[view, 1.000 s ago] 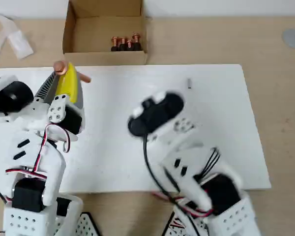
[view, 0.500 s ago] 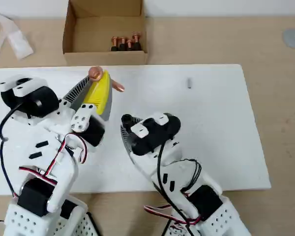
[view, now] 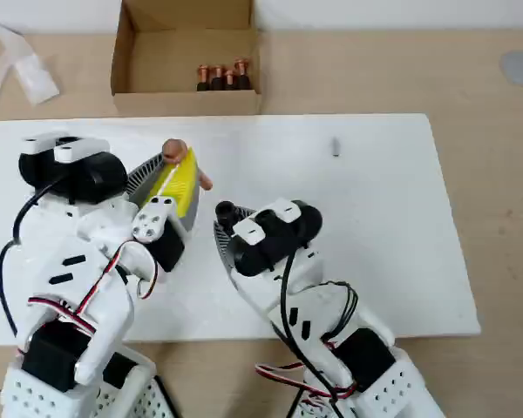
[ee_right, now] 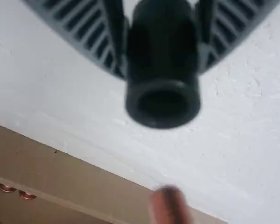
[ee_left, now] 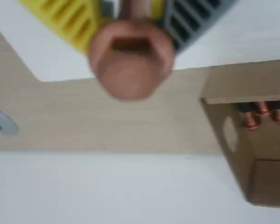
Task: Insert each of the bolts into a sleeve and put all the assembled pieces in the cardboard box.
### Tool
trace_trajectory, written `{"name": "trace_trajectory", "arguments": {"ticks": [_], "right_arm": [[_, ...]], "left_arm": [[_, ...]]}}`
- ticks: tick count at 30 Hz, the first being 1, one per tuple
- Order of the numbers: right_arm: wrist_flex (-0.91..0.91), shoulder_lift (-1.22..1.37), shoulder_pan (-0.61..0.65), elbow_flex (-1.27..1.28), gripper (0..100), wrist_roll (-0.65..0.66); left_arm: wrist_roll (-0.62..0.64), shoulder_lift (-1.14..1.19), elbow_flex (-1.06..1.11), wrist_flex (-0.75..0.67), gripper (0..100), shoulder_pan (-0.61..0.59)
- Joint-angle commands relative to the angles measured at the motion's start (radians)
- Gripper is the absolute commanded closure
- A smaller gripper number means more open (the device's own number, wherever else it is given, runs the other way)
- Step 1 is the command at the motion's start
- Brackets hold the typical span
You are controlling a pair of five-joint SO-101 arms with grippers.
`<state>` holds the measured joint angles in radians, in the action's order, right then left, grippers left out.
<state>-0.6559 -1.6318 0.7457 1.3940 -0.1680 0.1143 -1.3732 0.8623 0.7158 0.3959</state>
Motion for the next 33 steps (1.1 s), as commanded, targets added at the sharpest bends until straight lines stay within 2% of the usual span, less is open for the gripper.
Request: {"name": "trace_trajectory", "arguments": {"ticks": [1,4,25,33], "right_arm": [[0.031,-0.019,0.010,-0.002,98.8,-0.008],[0.031,-0.022,0.010,-0.002,98.8,-0.008],[0.031,-0.022,0.010,-0.004,98.8,-0.008],[0.031,-0.022,0.010,-0.004,98.8,-0.008]], "left_arm": [[-0.011,-0.002,-0.069,0.014,99,0.074],[-0.014,-0.001,-0.078,0.021,99,0.101],[-0.049,-0.001,-0.041,0.023,99,0.100],[-0.049,-0.001,-0.041,0.078,99,0.103]]}}
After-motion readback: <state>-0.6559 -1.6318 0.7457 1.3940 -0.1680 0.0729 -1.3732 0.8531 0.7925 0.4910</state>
